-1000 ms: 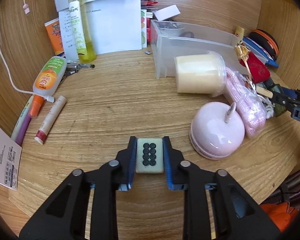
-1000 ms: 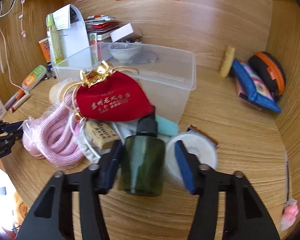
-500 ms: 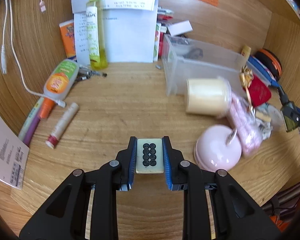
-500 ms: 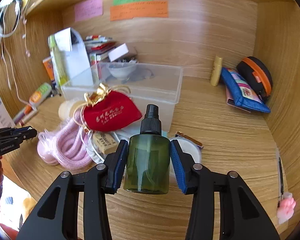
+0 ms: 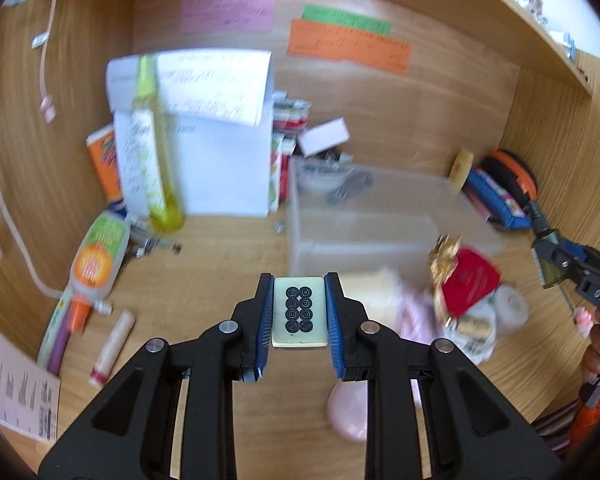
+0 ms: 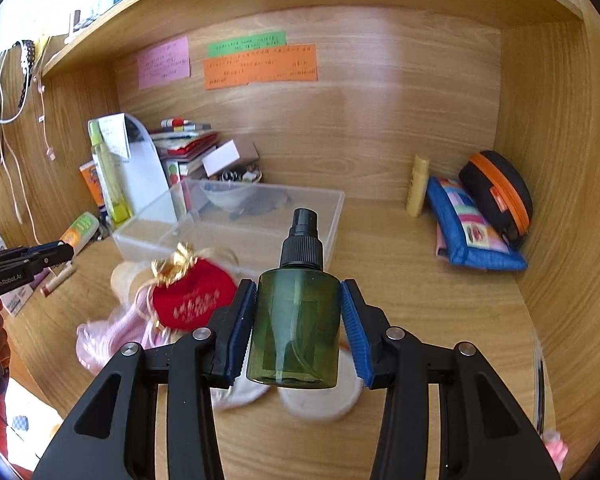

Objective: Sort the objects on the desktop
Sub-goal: 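Carry the tile and bottle over the clear box and open both tools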

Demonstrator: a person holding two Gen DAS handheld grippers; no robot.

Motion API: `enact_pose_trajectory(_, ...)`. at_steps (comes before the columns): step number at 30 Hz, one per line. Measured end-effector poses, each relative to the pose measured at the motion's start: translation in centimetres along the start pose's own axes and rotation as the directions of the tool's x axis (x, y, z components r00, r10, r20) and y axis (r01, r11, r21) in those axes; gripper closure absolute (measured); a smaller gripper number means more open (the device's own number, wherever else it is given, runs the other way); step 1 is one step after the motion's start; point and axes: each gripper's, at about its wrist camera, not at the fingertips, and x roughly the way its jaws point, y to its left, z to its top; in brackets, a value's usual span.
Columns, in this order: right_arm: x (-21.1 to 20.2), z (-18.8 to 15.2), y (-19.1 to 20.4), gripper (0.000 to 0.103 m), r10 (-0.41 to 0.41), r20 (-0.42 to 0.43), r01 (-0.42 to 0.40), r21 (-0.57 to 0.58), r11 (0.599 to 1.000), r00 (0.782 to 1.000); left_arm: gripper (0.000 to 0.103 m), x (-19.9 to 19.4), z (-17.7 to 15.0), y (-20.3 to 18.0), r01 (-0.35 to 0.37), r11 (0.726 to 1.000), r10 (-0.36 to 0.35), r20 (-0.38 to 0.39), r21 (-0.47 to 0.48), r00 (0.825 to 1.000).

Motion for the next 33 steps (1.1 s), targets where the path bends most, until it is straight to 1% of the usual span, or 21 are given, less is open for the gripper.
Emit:
enact_pose_trajectory(6,0.9,2.9,-0.1,0.064,0.007,0.048,-0.006,-0.022,1.000,0.999,0.079,0.8,3.2,-1.4,0.037,0.999,-0.037,0.027,0.028,0.999)
enact_pose_trajectory(9,1.7,4.4,-0.1,0.064,0.002,0.069,0.001,-0.033,0.999,0.998,0.079,1.8,4.7,-1.5,0.063,0.998,-0.063,0.019,0.005,0.998)
enact_pose_trajectory(13,3.1,6.3,-0.2,0.064,0.017,0.079,-0.015,-0.027,1.000,0.997,0.079,2.9,6.1,-1.8,0.059,0.998,-0.059,0.027,-0.005,0.998)
enact_pose_trajectory(16,4.4,7.5,-0.1,0.064,0.022,0.076,-0.021,-0.022,1.000,0.997,0.079,4.3,7.1,-1.9,0.065,0.998,-0.065,0.013,-0.008,0.998)
enact_pose_trajectory(20,6.6,8.5,-0.1,0.064,0.012,0.054,-0.012,-0.002,1.000,0.998,0.079,5.9,8.1,-1.7,0.062,0.998,-0.062,0.009,-0.022,0.998)
enact_pose_trajectory(23,8.6,8.3,0.1,0.064,0.014,0.013,-0.015,0.012,1.000,1.000,0.079,7.6,8.6,-1.6,0.068,0.996,-0.067,0.008,-0.054,0.998)
enact_pose_trajectory(25,9.7,7.9,0.1,0.064,0.022,-0.016,-0.022,0.022,1.000,1.000,0.079,8.9,8.7,-1.6,0.074,0.995,-0.075,-0.012,-0.064,0.997)
enact_pose_trajectory(29,11.7,6.7,0.4,0.064,0.021,-0.078,-0.020,0.013,1.000,0.997,0.079,11.1,8.3,-2.0,0.072,0.997,-0.074,-0.050,-0.041,0.996)
enact_pose_trajectory(31,12.1,6.3,0.4,0.064,0.002,-0.090,-0.002,0.003,1.000,0.996,0.079,11.9,7.8,-2.2,0.094,0.995,-0.096,-0.071,-0.033,0.993)
enact_pose_trajectory(33,12.5,6.0,0.5,0.064,0.003,-0.104,-0.003,0.004,1.000,0.995,0.079,12.7,7.4,-2.4,0.105,0.994,-0.107,-0.090,-0.030,0.990)
